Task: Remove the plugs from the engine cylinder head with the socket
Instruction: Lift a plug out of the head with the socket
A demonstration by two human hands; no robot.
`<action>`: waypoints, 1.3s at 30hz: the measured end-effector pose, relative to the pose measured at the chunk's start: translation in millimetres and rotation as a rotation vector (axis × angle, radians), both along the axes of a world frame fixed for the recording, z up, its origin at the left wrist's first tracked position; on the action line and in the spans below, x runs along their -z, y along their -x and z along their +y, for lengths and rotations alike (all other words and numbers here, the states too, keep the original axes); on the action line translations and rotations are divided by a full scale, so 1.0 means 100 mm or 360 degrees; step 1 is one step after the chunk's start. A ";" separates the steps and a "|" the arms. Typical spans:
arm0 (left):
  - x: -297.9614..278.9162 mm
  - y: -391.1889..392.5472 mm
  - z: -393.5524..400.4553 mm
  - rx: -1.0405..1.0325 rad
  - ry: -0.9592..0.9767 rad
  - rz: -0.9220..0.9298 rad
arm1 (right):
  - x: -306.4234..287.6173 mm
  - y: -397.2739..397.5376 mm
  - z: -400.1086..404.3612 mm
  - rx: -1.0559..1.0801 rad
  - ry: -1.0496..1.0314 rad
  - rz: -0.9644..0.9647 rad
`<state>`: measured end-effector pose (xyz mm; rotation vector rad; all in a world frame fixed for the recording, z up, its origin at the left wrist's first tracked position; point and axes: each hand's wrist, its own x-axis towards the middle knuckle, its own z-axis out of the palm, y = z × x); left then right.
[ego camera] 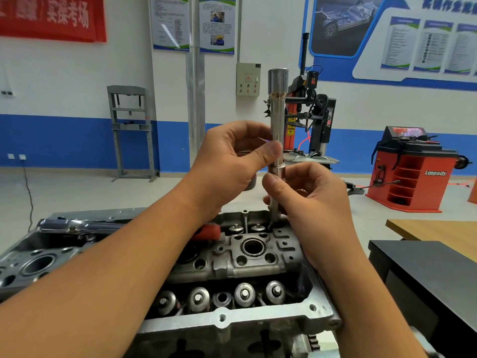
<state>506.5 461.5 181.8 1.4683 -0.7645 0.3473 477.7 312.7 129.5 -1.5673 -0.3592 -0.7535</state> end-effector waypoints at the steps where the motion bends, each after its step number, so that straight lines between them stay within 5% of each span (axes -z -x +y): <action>1: 0.00 0.00 0.01 -0.0015 -0.0006 -0.0005 | 0.00 0.01 0.01 -0.0003 0.0003 0.0007; 13: 0.00 0.02 0.00 -0.0105 -0.0078 -0.0085 | -0.01 0.02 0.02 -0.0070 -0.0039 0.0018; 19: 0.00 0.04 0.01 0.0149 -0.0132 0.0027 | -0.03 0.03 0.05 -0.0120 0.0040 0.0000; 26: 0.00 0.02 0.01 -0.0125 -0.0131 -0.0081 | -0.01 0.03 0.03 -0.0025 0.0001 0.0009; 31: 0.00 0.04 0.01 0.0116 -0.0178 0.0044 | -0.02 0.02 0.03 -0.0037 0.0022 0.0010; 39: 0.00 0.00 0.01 -0.0092 -0.0138 -0.0054 | -0.02 0.02 0.03 0.0015 0.0003 0.0010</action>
